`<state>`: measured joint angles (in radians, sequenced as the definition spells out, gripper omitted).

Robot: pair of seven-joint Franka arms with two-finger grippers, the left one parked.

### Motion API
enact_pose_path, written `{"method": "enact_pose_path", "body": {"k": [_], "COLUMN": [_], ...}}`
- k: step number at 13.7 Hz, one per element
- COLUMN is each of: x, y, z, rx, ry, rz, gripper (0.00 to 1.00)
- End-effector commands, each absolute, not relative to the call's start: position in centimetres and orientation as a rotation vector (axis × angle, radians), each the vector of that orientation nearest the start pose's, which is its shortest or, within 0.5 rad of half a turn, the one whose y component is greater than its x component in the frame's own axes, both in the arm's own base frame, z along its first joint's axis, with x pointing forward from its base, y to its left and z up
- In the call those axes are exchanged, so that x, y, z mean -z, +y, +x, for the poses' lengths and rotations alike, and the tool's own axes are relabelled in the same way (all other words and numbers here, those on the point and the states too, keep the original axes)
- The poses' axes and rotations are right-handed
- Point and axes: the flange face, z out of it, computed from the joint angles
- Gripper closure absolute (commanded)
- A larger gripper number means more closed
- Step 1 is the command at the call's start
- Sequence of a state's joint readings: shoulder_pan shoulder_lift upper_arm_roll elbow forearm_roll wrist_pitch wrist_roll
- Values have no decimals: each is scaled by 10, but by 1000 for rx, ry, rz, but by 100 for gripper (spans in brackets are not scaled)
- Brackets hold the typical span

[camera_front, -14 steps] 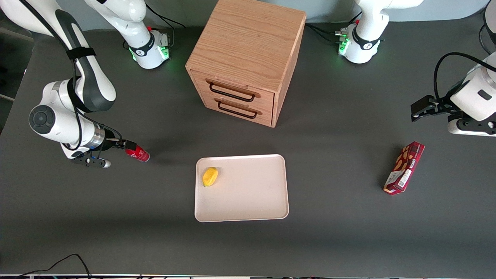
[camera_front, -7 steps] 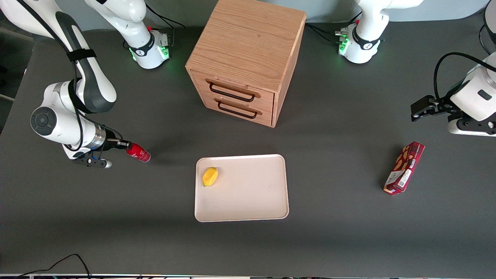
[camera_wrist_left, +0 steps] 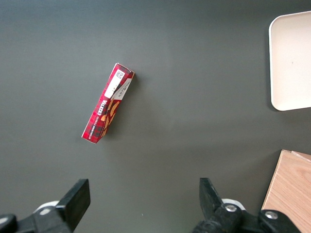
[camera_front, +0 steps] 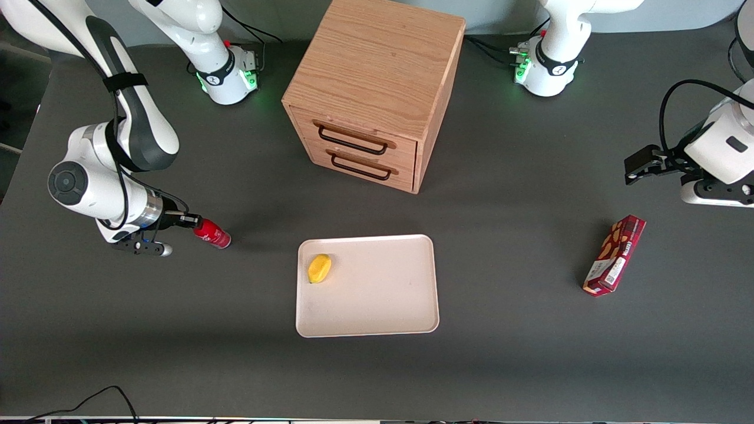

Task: Place coke bottle on tray
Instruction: 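Lift the held bottle and carry it toward the white tray, then lower the bottle onto the tray beside the lemon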

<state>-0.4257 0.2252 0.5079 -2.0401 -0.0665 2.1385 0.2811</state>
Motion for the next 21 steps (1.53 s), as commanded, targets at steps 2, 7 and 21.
{"method": "enact_pose_path", "body": {"k": [2,7,21], "x": [-464,-569,-391], "y": [73,168,305], "z": [606,617,712], "rx": [-58,99,169], "ry": [158,107,185], "rz": [-3097,-3068,-2988], "gripper": [100,100,100]}}
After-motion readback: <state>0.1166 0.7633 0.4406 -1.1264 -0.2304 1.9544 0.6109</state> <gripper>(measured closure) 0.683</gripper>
